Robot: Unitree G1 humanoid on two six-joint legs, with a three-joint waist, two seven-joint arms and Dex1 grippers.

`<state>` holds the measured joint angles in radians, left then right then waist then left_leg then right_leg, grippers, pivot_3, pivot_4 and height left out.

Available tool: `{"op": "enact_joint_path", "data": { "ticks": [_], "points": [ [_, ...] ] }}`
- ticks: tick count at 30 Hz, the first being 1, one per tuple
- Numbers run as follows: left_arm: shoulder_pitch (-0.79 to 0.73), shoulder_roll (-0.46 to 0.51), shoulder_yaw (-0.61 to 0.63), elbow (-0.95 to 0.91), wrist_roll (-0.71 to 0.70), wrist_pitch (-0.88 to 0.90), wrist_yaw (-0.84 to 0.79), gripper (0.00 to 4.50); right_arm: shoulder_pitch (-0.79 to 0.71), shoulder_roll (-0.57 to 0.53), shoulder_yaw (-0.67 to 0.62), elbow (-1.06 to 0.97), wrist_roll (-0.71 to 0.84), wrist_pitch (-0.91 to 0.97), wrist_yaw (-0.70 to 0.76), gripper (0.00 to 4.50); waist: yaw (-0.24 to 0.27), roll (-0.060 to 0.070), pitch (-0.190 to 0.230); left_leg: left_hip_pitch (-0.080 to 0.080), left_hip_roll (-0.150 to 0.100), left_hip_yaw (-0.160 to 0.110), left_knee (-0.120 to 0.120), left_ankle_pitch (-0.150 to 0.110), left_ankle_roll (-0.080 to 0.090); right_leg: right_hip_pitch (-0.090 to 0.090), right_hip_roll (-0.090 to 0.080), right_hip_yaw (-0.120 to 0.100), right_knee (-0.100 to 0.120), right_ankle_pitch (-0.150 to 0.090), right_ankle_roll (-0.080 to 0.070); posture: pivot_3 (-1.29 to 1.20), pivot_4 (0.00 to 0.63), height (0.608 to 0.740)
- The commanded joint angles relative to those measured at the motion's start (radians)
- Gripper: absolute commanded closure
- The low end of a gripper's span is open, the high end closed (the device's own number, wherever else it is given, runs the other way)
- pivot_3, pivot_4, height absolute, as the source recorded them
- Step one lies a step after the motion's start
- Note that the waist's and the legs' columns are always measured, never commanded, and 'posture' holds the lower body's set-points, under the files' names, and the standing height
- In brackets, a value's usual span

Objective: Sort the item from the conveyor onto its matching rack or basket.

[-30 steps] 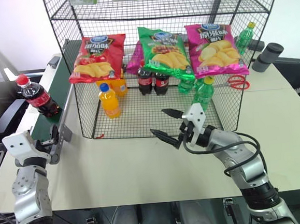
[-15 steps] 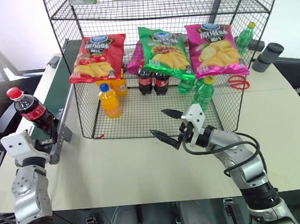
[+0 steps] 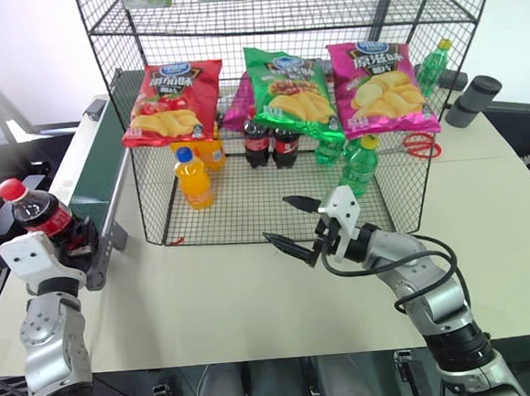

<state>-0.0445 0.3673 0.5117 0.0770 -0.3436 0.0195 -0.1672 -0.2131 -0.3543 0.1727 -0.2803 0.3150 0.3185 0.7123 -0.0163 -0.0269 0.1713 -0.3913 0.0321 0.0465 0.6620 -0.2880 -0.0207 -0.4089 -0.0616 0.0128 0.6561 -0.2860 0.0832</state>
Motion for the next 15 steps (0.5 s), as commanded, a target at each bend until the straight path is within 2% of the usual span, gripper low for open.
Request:
{"op": "enact_joint_path", "data": {
  "ticks": [1, 8, 15],
  "points": [
    [0.0, 0.02, 0.022, -0.03, -0.002, -0.023, -0.002, 1.66, -0.001, -0.002, 0.0, -0.028, -0.002, -0.024, 0.004, 0.0, 0.0, 0.0, 0.0, 0.0, 0.0, 0.0, 0.0, 0.0, 0.0, 0.0, 0.0, 0.0, 0.0, 0.0, 0.0, 0.0, 0.15, 0.74],
    [-0.01, 0.076, 0.076, -0.098, -0.04, -0.026, -0.032, 1.74, -0.009, -0.006, -0.008, -0.031, 0.003, -0.019, 0.011, 0.0, -0.001, -0.001, 0.0, -0.001, 0.0, 0.0, 0.0, 0.0, 0.0, 0.0, 0.0, 0.0, -0.001, 0.0, 0.0, 0.0, 0.15, 0.74],
    [-0.011, 0.206, 0.069, -0.332, -0.228, 0.113, -0.196, 1.74, -0.042, -0.021, -0.04, -0.06, 0.075, 0.012, 0.054, 0.0, 0.0, -0.002, 0.001, -0.004, 0.0, -0.001, -0.001, 0.0, 0.0, -0.001, -0.001, -0.001, -0.004, -0.001, -0.002, 0.0, 0.15, 0.74]
  ]
}}
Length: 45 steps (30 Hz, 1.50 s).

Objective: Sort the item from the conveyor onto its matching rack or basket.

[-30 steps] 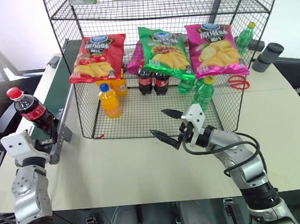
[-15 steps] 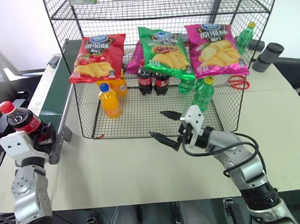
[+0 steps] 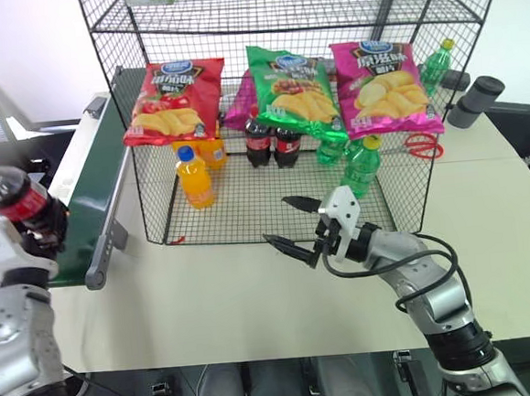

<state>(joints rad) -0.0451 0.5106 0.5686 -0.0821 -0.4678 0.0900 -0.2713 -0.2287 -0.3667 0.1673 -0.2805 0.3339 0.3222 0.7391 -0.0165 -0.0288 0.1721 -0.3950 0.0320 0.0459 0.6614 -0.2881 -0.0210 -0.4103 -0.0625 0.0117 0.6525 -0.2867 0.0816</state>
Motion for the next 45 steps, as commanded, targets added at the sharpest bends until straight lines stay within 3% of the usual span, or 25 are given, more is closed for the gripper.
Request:
{"op": "enact_joint_path", "data": {
  "ticks": [1, 7, 11, 20, 33, 38, 41, 43, 45],
  "points": [
    [0.0, 0.083, -0.005, -0.22, -0.138, 0.074, -0.129, 1.74, -0.032, -0.013, -0.041, -0.066, 0.077, 0.018, 0.039, 0.0, 0.0, 0.0, 0.0, 0.0, 0.0, 0.0, 0.0, 0.0, 0.0, 0.0, 0.0, 0.0, -0.001, 0.0, -0.001, 0.0, 0.15, 0.74],
    [0.039, 0.165, -0.143, -0.415, -0.296, 0.279, -0.274, 1.74, -0.056, -0.066, -0.083, -0.119, 0.225, 0.134, 0.11, 0.0, -0.003, 0.001, 0.001, 0.0, -0.001, 0.0, -0.001, 0.0, 0.0, 0.001, -0.001, 0.0, -0.004, -0.001, -0.002, 0.0, 0.15, 0.74],
    [0.055, 0.19, -0.291, -0.442, -0.253, 0.328, -0.362, 1.74, -0.087, -0.073, -0.105, -0.142, 0.275, 0.197, 0.081, 0.0, -0.008, 0.002, 0.001, 0.001, -0.001, 0.0, -0.003, 0.0, 0.0, 0.001, -0.001, 0.0, -0.003, -0.001, -0.002, 0.0, 0.15, 0.74],
    [-0.063, 0.113, -0.56, -0.397, -0.157, 0.317, -0.481, 1.74, -0.118, -0.007, -0.016, -0.164, 0.254, 0.266, -0.006, 0.0, 0.0, 0.003, 0.001, 0.001, -0.001, 0.001, -0.005, 0.0, 0.0, 0.001, 0.0, 0.0, -0.004, 0.0, -0.001, 0.0, 0.15, 0.74],
    [-0.115, 0.092, -0.633, -0.369, -0.072, 0.296, -0.568, 1.74, -0.123, 0.05, -0.011, -0.162, 0.303, 0.327, -0.049, 0.0, 0.001, 0.003, 0.001, 0.001, -0.001, 0.001, -0.002, 0.0, 0.001, 0.001, 0.003, 0.0, -0.003, 0.001, 0.002, 0.0, 0.15, 0.74],
    [-0.112, 0.08, -0.642, -0.376, -0.049, 0.296, -0.572, 1.74, -0.125, 0.054, -0.011, -0.16, 0.322, 0.336, -0.041, 1.55, 0.001, 0.003, 0.001, 0.001, -0.001, 0.001, -0.001, 0.0, 0.001, 0.002, 0.004, 0.0, -0.002, 0.001, 0.002, 0.0, 0.15, 0.74],
    [-0.107, 0.073, -0.643, -0.382, -0.054, 0.322, -0.567, 1.74, -0.126, 0.054, -0.008, -0.161, 0.311, 0.326, -0.045, 1.56, 0.001, 0.003, 0.001, 0.001, -0.001, 0.001, 0.0, 0.0, 0.001, 0.002, 0.004, 0.0, -0.001, 0.002, 0.003, 0.0, 0.15, 0.74],
    [-0.104, 0.068, -0.638, -0.383, -0.072, 0.352, -0.564, 0.69, -0.126, 0.054, -0.008, -0.16, 0.307, 0.322, -0.048, 1.56, 0.001, 0.003, 0.001, 0.001, -0.001, 0.001, 0.0, 0.0, 0.001, 0.002, 0.005, 0.0, -0.001, 0.002, 0.003, 0.0, 0.15, 0.74],
    [-0.104, 0.068, -0.636, -0.383, -0.057, 0.347, -0.557, 0.04, -0.125, 0.055, -0.009, -0.158, 0.303, 0.318, -0.051, 1.56, 0.001, 0.003, 0.001, 0.001, -0.001, 0.001, 0.0, 0.0, 0.001, 0.002, 0.005, 0.0, -0.001, 0.002, 0.004, 0.0, 0.15, 0.74]
  ]
}}
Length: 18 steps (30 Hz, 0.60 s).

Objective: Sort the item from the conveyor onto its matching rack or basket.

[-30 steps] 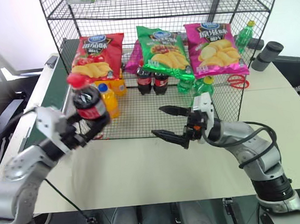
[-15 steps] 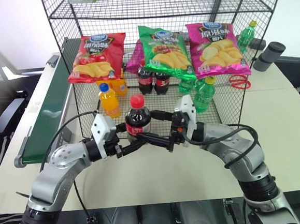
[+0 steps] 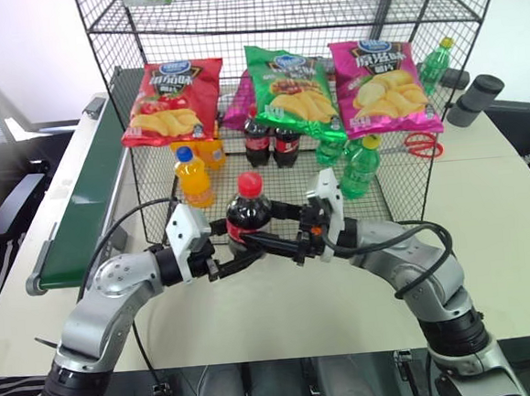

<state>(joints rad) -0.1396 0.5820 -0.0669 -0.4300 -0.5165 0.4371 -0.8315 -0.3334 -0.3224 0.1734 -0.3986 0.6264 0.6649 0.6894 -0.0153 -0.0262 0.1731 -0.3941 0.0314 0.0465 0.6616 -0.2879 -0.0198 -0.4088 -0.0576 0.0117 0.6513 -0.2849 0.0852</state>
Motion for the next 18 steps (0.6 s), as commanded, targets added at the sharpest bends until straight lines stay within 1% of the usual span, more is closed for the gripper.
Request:
{"op": "enact_joint_path", "data": {
  "ticks": [1, 6, 10, 13, 18],
  "points": [
    [-0.009, -0.003, -0.001, -0.034, 0.008, -0.007, 0.009, 0.04, -0.02, 0.011, -0.016, -0.039, 0.008, -0.027, -0.002, 1.56, 0.0, 0.0, 0.0, 0.0, 0.0, 0.0, 0.0, 0.0, 0.0, 0.0, 0.0, 0.0, 0.0, 0.0, 0.0, 0.0, 0.15, 0.74],
    [0.008, 0.015, 0.011, -0.025, 0.046, -0.017, 0.012, 0.04, -0.015, 0.013, -0.032, -0.019, -0.035, -0.068, -0.024, 1.56, 0.0, 0.0, 0.0, 0.0, 0.0, 0.0, 0.0, 0.0, 0.0, 0.0, 0.001, 0.0, 0.0, 0.0, 0.0, 0.0, 0.15, 0.74],
    [0.047, 0.032, 0.057, -0.017, 0.049, -0.002, 0.026, 0.04, -0.023, 0.024, -0.065, 0.06, -0.132, -0.163, -0.092, 1.56, -0.001, 0.0, 0.0, 0.0, 0.0, 0.0, 0.0, 0.0, 0.0, 0.0, 0.001, 0.0, 0.0, 0.0, 0.0, 0.0, 0.15, 0.74],
    [0.1, 0.057, 0.107, -0.01, 0.053, -0.016, 0.026, 0.04, -0.044, 0.03, -0.065, 0.174, -0.249, -0.272, -0.153, 1.56, -0.002, 0.0, 0.0, 0.0, 0.0, 0.0, 0.0, 0.0, 0.0, 0.0, 0.001, 0.0, 0.001, 0.0, 0.0, 0.0, 0.15, 0.74],
    [0.134, 0.075, 0.151, 0.008, 0.057, -0.044, 0.021, 0.04, -0.09, 0.092, -0.066, 0.385, -0.354, -0.434, -0.208, 1.56, -0.002, 0.0, 0.0, 0.0, 0.0, 0.001, 0.0, 0.0, 0.0, 0.0, 0.001, 0.001, 0.001, 0.0, 0.0, 0.0, 0.15, 0.74]
  ]
}}
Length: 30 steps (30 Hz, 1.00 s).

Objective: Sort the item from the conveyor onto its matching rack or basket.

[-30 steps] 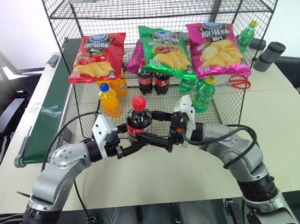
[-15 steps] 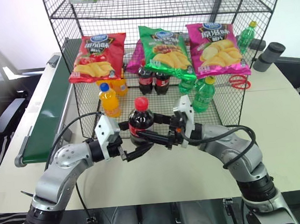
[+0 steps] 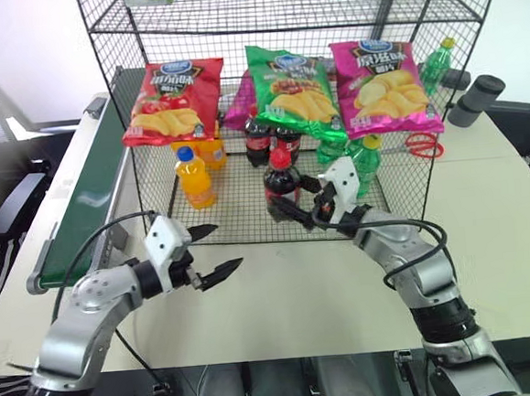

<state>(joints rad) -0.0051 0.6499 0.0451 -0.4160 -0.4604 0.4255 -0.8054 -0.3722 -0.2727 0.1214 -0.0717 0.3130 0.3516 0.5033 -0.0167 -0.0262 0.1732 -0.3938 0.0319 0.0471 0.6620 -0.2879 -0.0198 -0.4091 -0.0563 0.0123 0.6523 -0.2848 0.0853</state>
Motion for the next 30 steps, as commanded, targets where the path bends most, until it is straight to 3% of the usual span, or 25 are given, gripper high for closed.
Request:
{"op": "enact_joint_path", "data": {
  "ticks": [1, 15, 30],
  "points": [
    [-0.002, 0.005, 0.042, -0.003, 0.001, -0.038, -0.004, 0.04, -0.062, 0.055, -0.013, 0.098, -0.058, -0.155, -0.026, 1.56, -0.001, 0.0, 0.0, 0.0, 0.0, 0.0, 0.0, 0.0, 0.0, 0.0, 0.0, 0.0, 0.0, 0.0, 0.0, 0.0, 0.15, 0.74],
    [-0.001, -0.027, 0.035, -0.033, -0.02, -0.05, -0.005, 0.04, -0.289, 0.189, -0.062, 0.665, -0.176, -0.504, -0.111, 1.56, -0.005, 0.0, 0.0, 0.0, 0.0, 0.001, 0.0, 0.0, 0.0, -0.001, -0.001, 0.001, 0.002, 0.0, 0.0, 0.0, 0.15, 0.74],
    [-0.016, -0.048, 0.06, -0.016, 0.012, -0.092, 0.052, 0.04, -0.334, 0.204, -0.098, 0.796, -0.165, -0.562, -0.067, 1.56, -0.026, 0.001, 0.0, 0.0, 0.0, 0.001, 0.0, 0.0, 0.0, -0.001, -0.002, 0.001, 0.003, 0.0, 0.0, 0.0, 0.15, 0.74]
  ]
}}
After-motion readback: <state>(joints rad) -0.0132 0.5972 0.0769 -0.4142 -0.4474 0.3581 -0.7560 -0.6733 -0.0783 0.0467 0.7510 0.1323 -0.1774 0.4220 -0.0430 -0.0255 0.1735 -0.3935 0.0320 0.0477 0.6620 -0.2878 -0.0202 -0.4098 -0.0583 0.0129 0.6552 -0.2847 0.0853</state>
